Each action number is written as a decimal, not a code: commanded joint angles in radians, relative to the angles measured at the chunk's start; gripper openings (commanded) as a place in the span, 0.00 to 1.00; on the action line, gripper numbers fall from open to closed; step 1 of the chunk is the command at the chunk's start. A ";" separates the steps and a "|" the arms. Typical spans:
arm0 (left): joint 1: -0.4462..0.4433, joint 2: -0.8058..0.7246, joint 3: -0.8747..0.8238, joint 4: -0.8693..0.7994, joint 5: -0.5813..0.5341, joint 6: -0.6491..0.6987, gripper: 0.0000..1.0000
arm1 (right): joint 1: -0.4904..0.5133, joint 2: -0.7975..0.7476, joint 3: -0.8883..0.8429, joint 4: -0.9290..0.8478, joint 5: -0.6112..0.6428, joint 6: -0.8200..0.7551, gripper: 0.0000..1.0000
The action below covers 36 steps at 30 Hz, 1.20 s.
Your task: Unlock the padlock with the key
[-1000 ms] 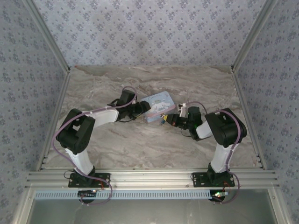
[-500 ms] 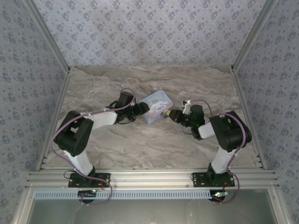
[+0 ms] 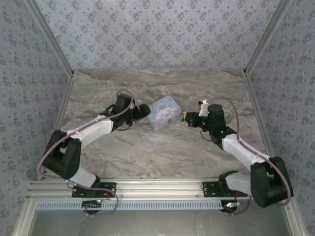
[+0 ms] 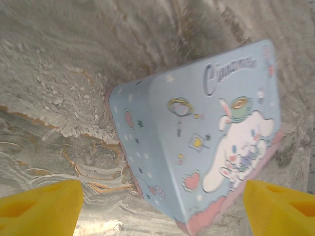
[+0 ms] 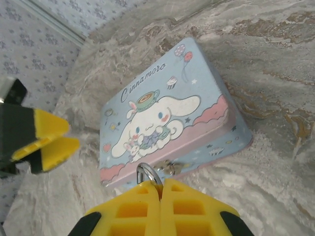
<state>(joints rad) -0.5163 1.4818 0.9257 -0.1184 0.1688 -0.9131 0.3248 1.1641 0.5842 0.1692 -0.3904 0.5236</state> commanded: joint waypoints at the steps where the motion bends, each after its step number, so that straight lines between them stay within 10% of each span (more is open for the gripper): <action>1: 0.003 -0.112 -0.034 -0.089 -0.103 0.066 0.86 | 0.057 -0.076 0.091 -0.418 0.101 -0.136 0.00; 10: 0.016 -0.346 -0.153 -0.214 -0.224 0.088 0.89 | 0.193 -0.133 0.092 -0.714 0.218 -0.112 0.00; 24: 0.028 -0.471 -0.237 -0.271 -0.246 0.062 0.89 | 0.209 0.009 -0.058 -0.537 0.141 -0.097 0.00; 36: 0.054 -0.508 -0.218 -0.313 -0.296 0.092 0.90 | 0.123 -0.069 -0.007 -0.567 0.180 -0.133 0.42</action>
<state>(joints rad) -0.4759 1.0035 0.6994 -0.3977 -0.0841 -0.8452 0.4778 1.1454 0.5320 -0.3634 -0.2382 0.4110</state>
